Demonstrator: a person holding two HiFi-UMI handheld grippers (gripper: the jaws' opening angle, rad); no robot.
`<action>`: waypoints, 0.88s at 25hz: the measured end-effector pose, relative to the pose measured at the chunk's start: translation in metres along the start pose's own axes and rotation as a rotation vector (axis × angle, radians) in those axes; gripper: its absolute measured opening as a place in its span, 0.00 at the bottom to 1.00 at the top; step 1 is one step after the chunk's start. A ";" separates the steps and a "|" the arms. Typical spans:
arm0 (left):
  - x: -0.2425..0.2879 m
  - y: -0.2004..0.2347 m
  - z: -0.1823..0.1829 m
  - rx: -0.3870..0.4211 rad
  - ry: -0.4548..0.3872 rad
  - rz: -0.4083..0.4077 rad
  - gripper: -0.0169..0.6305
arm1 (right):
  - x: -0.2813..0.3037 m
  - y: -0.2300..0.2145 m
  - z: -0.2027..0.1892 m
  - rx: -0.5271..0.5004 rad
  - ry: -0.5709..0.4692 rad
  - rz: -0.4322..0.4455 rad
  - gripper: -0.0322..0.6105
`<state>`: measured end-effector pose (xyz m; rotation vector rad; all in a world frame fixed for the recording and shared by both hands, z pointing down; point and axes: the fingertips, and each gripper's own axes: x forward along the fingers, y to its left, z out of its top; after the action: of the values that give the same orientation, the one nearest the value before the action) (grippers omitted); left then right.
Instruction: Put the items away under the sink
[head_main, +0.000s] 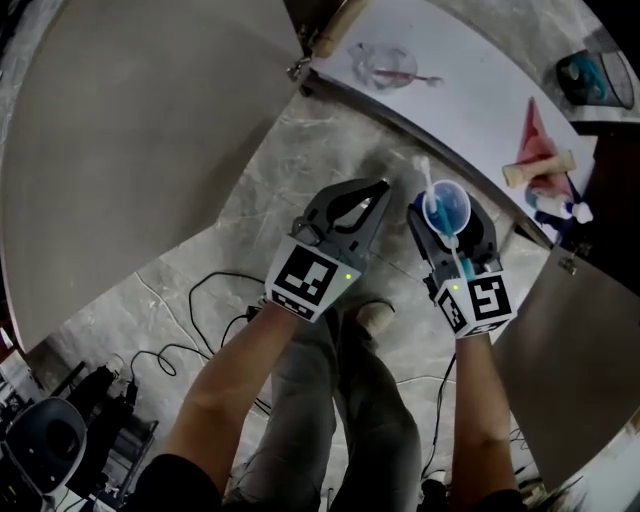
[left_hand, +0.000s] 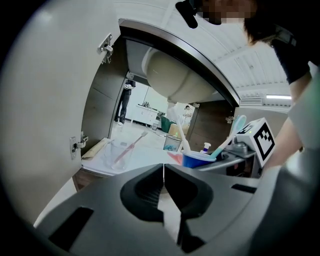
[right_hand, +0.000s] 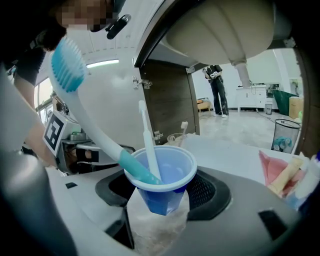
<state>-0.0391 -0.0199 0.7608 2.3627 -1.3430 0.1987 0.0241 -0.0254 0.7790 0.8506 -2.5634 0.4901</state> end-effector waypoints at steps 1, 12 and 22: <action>0.002 0.001 -0.002 -0.001 -0.003 0.000 0.04 | 0.002 -0.002 -0.003 0.002 -0.001 -0.001 0.54; 0.024 0.013 -0.020 -0.012 -0.016 0.012 0.04 | 0.024 -0.018 -0.014 0.004 -0.024 -0.006 0.54; 0.057 0.029 -0.015 -0.046 -0.056 0.059 0.04 | 0.044 -0.056 -0.010 0.007 -0.044 -0.037 0.54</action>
<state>-0.0328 -0.0718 0.8005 2.3083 -1.4292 0.1178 0.0291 -0.0843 0.8198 0.9187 -2.5818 0.4748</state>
